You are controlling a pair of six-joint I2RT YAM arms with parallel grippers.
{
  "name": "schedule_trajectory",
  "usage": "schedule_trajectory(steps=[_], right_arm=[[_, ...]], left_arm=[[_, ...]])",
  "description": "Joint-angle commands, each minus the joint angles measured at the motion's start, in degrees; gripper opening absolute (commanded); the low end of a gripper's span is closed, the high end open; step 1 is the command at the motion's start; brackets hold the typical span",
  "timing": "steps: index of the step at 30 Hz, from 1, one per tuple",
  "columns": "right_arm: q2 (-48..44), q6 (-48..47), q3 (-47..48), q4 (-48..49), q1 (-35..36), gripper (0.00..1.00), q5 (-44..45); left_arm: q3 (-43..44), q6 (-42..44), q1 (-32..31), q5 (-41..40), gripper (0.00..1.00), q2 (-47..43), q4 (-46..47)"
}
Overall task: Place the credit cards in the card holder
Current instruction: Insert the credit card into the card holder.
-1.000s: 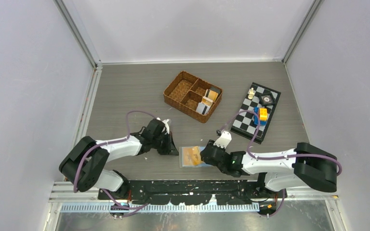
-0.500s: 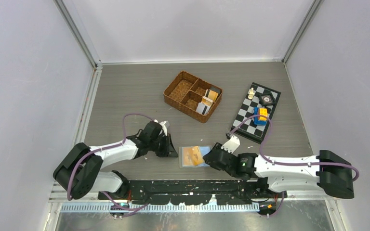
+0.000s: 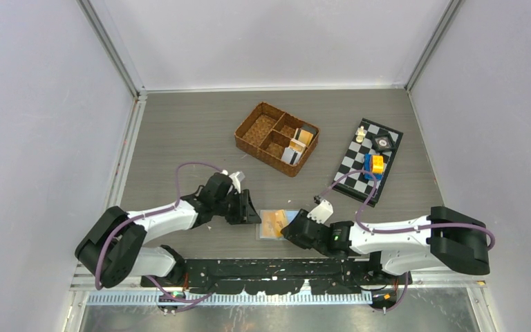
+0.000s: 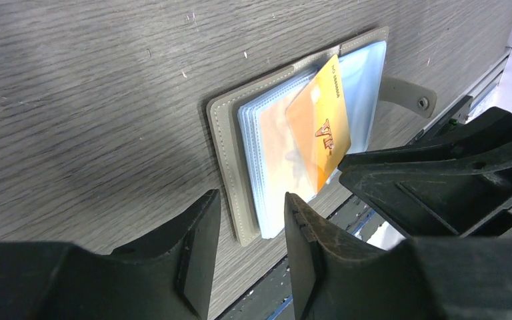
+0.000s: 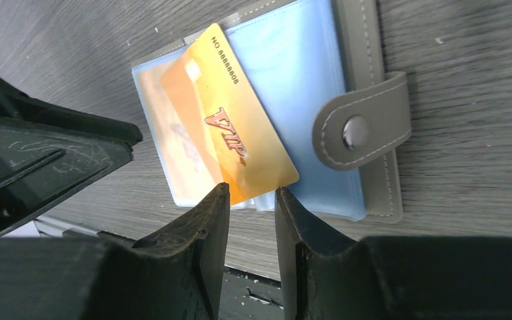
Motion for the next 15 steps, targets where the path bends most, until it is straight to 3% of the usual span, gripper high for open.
schedule_trajectory(steps=[1,15], right_arm=[[0.75,1.67,1.24,3.17,0.5,0.36,0.98],[3.74,2.56,2.22,4.99,1.01,0.33,0.16]], left_arm=[[0.52,-0.21,-0.12,1.73,0.42,1.65,3.62],[-0.2,-0.04,-1.17,0.73,0.23,3.28,3.93]])
